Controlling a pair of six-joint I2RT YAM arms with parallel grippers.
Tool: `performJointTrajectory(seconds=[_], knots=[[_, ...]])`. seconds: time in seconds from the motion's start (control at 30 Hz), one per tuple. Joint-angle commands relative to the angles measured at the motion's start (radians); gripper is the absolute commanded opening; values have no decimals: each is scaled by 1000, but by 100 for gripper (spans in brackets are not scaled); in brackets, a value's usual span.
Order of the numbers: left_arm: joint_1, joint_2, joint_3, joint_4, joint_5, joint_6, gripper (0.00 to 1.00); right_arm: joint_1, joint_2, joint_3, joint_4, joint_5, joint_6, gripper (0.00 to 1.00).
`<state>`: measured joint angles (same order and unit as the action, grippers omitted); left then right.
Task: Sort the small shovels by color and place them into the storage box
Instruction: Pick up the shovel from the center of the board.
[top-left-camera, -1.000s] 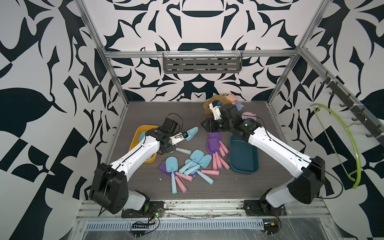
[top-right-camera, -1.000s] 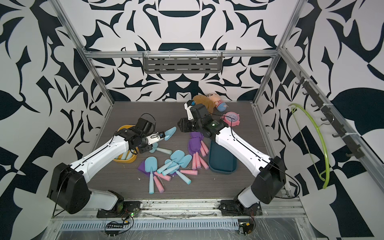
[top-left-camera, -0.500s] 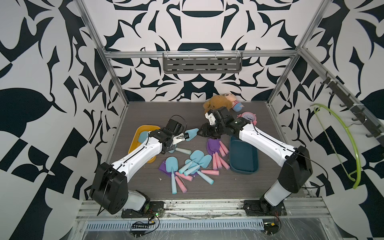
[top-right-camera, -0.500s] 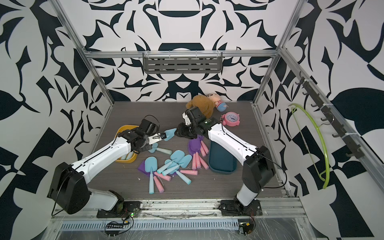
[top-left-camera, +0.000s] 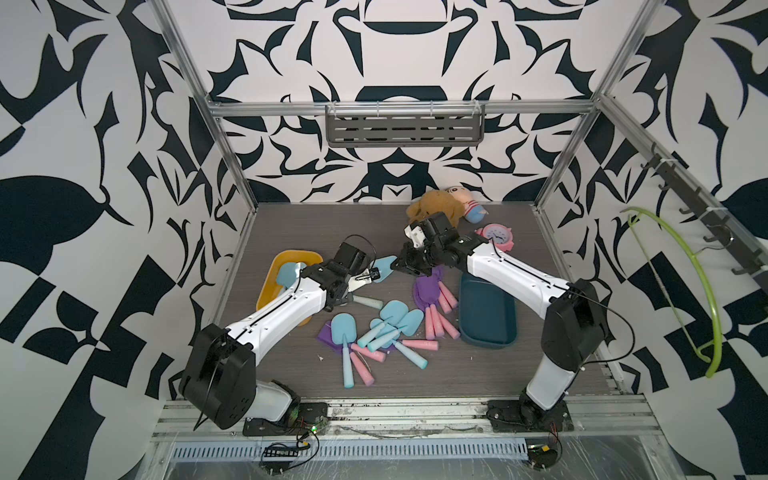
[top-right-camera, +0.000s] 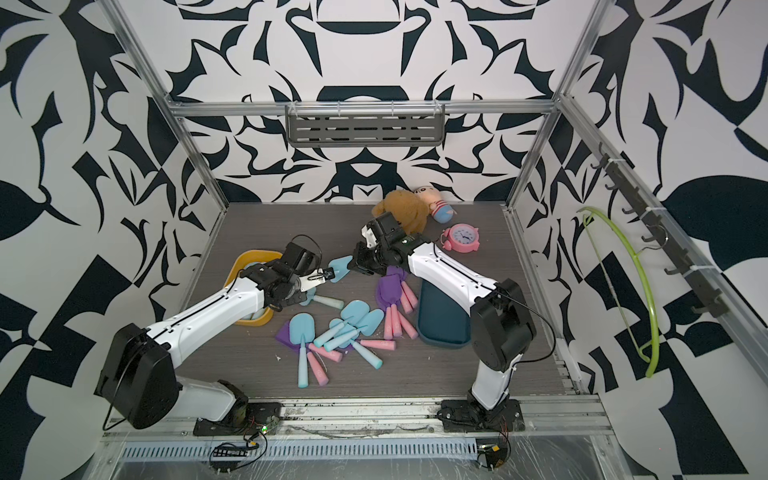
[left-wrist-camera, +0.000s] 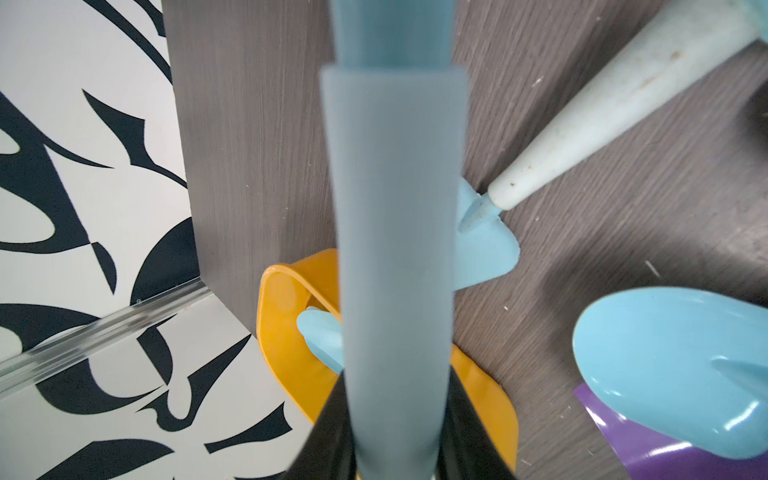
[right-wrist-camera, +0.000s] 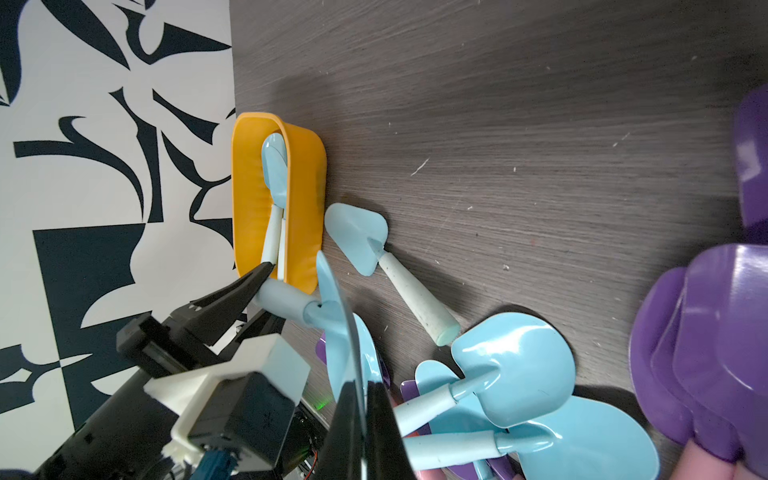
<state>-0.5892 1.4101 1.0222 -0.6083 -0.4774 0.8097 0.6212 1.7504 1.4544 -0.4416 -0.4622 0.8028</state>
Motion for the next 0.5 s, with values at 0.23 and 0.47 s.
performJointTrajectory(seconds=[0.23, 0.47], knots=[[46, -85, 33, -59, 389, -117, 63, -15, -25, 9, -57, -71, -336, 0], [73, -58, 44, -83, 571, -174, 59, -16, -47, -28, 0, -132, -342, 0]])
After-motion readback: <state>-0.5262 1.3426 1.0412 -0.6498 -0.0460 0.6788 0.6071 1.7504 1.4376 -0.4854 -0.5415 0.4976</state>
